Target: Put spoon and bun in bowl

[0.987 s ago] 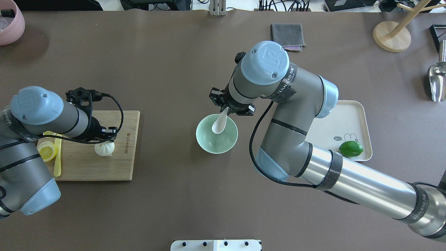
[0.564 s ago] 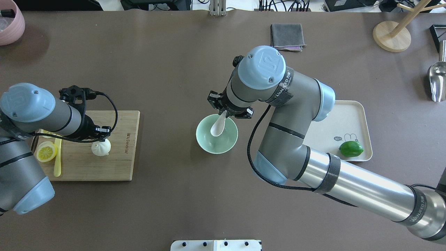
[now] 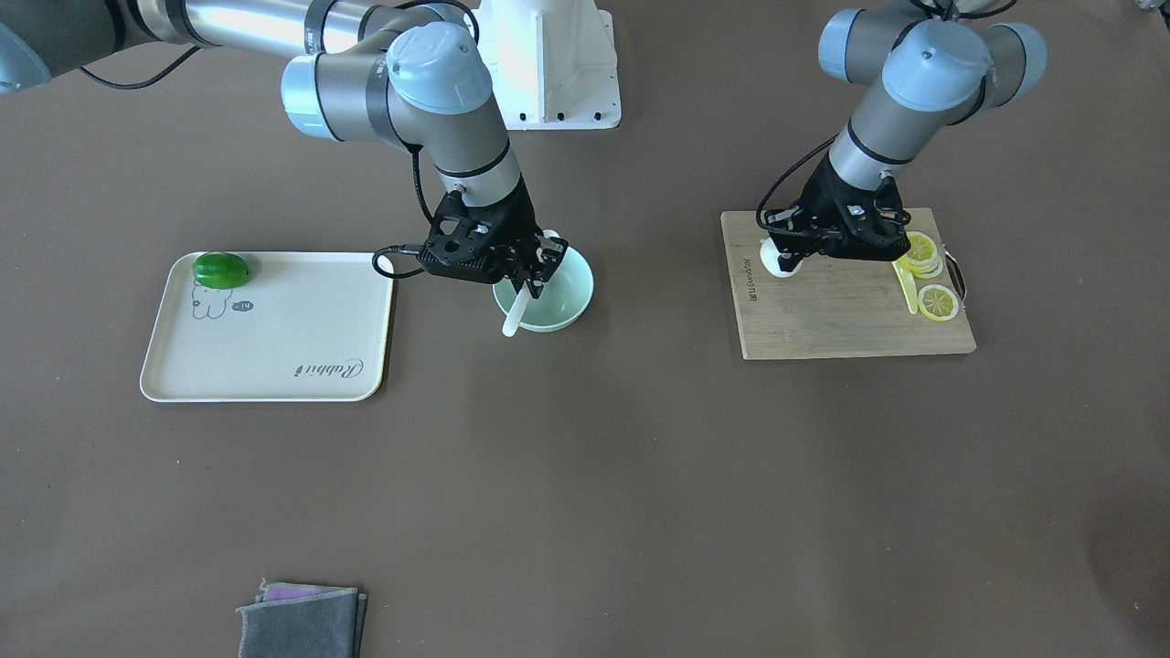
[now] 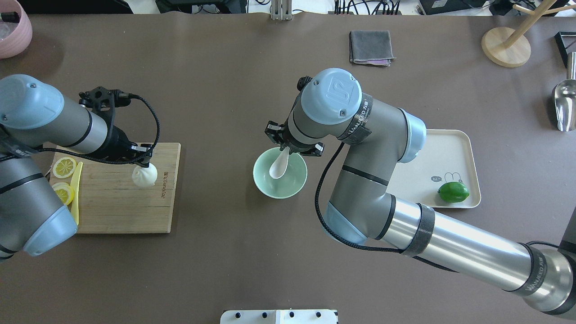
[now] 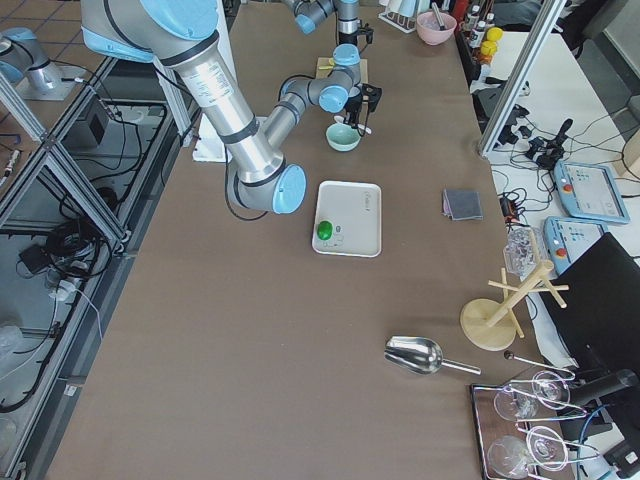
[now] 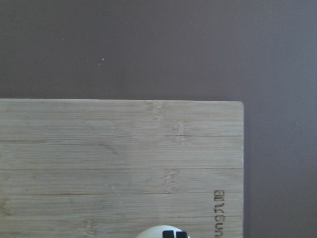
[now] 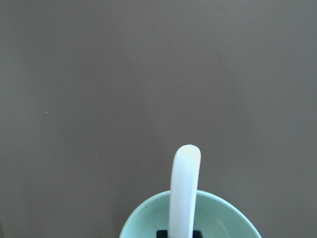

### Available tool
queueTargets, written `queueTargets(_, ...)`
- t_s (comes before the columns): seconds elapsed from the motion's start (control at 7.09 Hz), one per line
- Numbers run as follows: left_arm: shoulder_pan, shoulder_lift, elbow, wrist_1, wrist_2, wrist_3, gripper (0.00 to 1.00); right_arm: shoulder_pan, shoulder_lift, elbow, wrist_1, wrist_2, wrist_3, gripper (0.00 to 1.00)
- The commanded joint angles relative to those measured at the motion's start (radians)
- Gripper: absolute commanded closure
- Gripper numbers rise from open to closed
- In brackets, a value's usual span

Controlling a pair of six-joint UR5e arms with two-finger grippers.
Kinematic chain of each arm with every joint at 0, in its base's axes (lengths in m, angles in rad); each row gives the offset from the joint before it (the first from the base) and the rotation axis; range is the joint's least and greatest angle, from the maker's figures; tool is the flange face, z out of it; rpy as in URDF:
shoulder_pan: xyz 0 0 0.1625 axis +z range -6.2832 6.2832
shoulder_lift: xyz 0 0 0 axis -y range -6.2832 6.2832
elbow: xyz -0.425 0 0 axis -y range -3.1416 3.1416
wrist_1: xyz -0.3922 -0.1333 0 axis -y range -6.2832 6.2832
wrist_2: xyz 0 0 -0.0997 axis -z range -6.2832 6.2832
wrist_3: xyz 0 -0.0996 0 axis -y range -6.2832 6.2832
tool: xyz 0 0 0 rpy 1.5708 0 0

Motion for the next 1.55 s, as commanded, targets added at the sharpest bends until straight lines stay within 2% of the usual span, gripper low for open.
queueTargets(0.0, 0.0, -0.19, 0.003, 0.15, -0.008, -0.029, 1.0, -0.012, -0.007, 0.01, 0.004, -0.012, -0.013, 0.0)
queueTargets(0.14, 0.008, -0.25, 0.031, 0.152, -0.009, -0.117, 1.0, 0.011, -0.029, 0.042, 0.002, 0.009, -0.018, 0.0)
queueTargets(0.42, 0.057, -0.381, 0.097, 0.152, -0.003, -0.232, 1.0, 0.138, -0.262, 0.277, -0.008, 0.179, -0.149, 0.0)
queueTargets(0.56, 0.09, -0.465, 0.173, 0.148, 0.005, -0.289, 1.0, 0.22, -0.343, 0.316, -0.008, 0.257, -0.252, 0.0)
queueTargets(0.71, 0.127, -0.507, 0.209, 0.14, 0.056, -0.328, 1.0, 0.264, -0.392, 0.312, -0.007, 0.282, -0.336, 0.0)
queueTargets(0.85, 0.147, -0.551, 0.238, 0.135, 0.083, -0.328, 0.65, 0.281, -0.409, 0.309, -0.008, 0.281, -0.392, 0.0)
queueTargets(0.99, 0.144, -0.546, 0.249, 0.074, 0.084, -0.319, 0.02, 0.284, -0.414, 0.309, -0.008, 0.283, -0.394, 0.0)
queueTargets(1.13, 0.138, -0.523, 0.243, 0.059, 0.084, -0.316, 0.01, 0.287, -0.423, 0.309, -0.007, 0.283, -0.394, 0.0)
queueTargets(1.27, 0.085, -0.495, 0.218, 0.065, 0.068, -0.261, 0.01, 0.302, -0.431, 0.309, -0.008, 0.284, -0.396, 0.0)
queueTargets(1.41, 0.013, -0.405, 0.17, 0.068, 0.005, -0.185, 0.02, 0.328, -0.444, 0.309, -0.008, 0.286, -0.408, 0.0)
